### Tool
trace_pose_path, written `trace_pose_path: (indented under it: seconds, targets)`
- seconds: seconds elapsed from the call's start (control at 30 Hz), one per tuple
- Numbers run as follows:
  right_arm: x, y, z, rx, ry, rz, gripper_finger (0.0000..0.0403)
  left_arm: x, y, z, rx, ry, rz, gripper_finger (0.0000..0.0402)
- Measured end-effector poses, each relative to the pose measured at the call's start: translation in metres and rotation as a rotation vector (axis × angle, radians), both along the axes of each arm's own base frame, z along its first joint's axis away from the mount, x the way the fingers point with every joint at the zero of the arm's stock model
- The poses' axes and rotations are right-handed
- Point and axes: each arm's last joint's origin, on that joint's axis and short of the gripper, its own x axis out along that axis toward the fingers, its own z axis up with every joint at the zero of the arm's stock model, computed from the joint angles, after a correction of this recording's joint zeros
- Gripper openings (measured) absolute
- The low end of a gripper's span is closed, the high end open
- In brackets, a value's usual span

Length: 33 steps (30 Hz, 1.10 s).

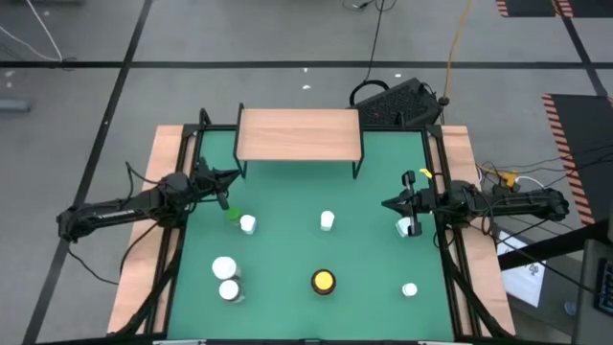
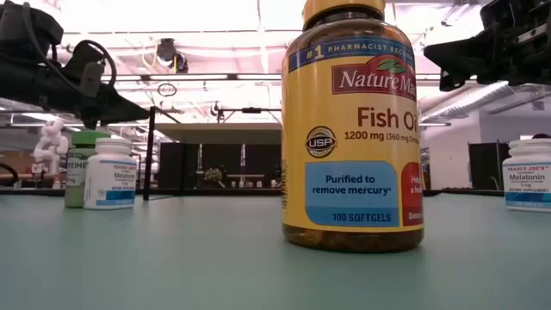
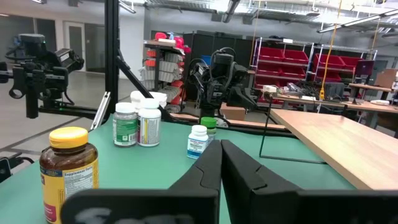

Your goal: Pick and place medicine bottles onto shelf by color

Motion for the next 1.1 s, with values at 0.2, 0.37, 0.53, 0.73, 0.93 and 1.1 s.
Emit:
trace_pose_path:
  seconds: [0.2, 0.37, 0.53, 0.73, 0.93, 1.1]
  targets:
    - [0.0, 0.0, 0.0, 0.0, 0.0, 0.0, 0.0, 0.0, 0.0, 0.0, 0.0, 0.0, 0.0, 0.0037]
    - [0.0, 0.0, 0.0, 0.0, 0.0, 0.0, 0.0, 0.0, 0.0, 0.0, 0.0, 0.0, 0.0, 0.0037]
    - [0.0, 0.0, 0.0, 0.0, -0.003, 0.0, 0.0, 0.0, 0.0, 0.0, 0.0, 0.001, 0.0, 0.0037]
    - [-0.003, 0.0, 0.015, 0.191, -0.143, 0.036, 0.0, 0.0, 0.0, 0.0, 0.0, 0.0, 0.0, 0.0037]
    - [-0.004, -0.002, 0.019, 0.132, -0.195, -0.051, 0.0, 0.0, 0.0, 0.001, 0.003, -0.007, 0.001, 0.0037]
    - [-0.012, -0.014, 0.032, 0.057, -0.342, -0.482, 0.0, 0.0, 0.001, 0.005, 0.018, -0.053, 0.026, 0.0037]
